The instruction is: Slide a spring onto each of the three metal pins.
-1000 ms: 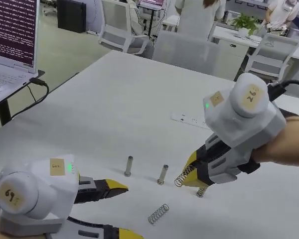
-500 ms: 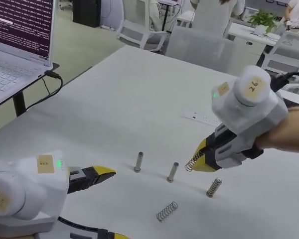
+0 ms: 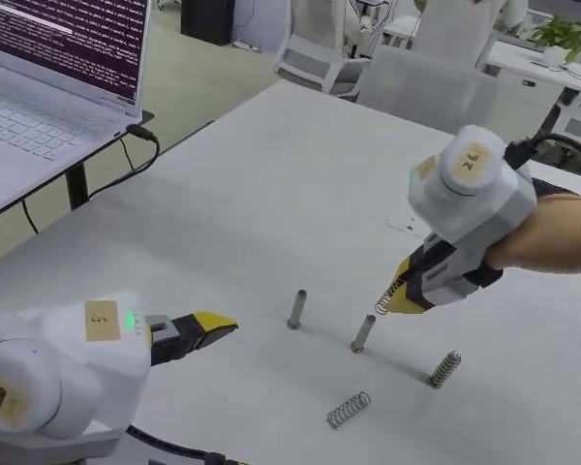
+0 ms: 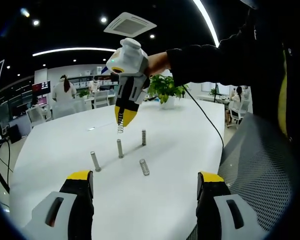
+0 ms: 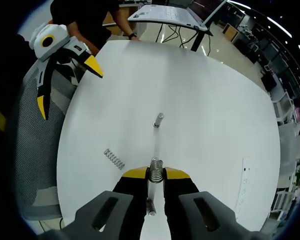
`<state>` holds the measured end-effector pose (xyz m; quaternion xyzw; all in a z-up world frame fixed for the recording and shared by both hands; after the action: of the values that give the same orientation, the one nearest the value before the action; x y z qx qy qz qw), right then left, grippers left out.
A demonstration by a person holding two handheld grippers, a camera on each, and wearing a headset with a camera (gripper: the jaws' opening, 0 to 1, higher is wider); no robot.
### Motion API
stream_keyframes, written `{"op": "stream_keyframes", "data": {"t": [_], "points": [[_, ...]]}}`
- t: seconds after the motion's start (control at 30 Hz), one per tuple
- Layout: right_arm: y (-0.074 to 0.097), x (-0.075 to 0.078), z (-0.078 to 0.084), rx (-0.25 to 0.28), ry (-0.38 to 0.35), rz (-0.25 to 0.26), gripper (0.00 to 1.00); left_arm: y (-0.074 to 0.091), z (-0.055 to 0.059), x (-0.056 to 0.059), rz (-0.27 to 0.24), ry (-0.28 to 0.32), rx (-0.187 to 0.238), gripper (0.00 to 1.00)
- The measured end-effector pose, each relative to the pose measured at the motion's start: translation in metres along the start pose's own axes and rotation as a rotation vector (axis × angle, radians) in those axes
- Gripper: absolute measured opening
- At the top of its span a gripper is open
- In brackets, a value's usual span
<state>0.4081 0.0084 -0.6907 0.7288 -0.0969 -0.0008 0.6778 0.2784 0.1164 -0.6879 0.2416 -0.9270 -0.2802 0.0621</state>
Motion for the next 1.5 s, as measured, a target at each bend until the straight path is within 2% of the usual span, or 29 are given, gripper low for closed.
{"op": "stream_keyframes", "data": {"t": [0.27,0.8,1.5], "points": [[-0.017,0.006,0.002,-0.027,0.006,-0.028,0.09,0.0,0.0,-0.001,-0.006,0.009,-0.001,0.82],[-0.027,0.004,0.002,-0.044,0.012,-0.061,0.09,0.002,0.001,-0.003,-0.013,0.024,0.0,0.8],[-0.071,0.001,0.005,-0.104,0.005,-0.092,0.09,0.002,0.002,-0.004,-0.013,0.025,-0.002,0.78]]}}
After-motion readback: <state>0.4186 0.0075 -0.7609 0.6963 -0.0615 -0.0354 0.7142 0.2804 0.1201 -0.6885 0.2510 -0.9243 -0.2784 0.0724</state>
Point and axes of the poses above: the centre of the closed fingertips' face, and the gripper's own axes: y roughly backward along the fingers, x roughly to its right, z roughly out of its underside, the point moved 1 cm from there along y, roughly backward along the fingers, and after that the axes turned 15 degrees about -x, right-handed, at the moved point
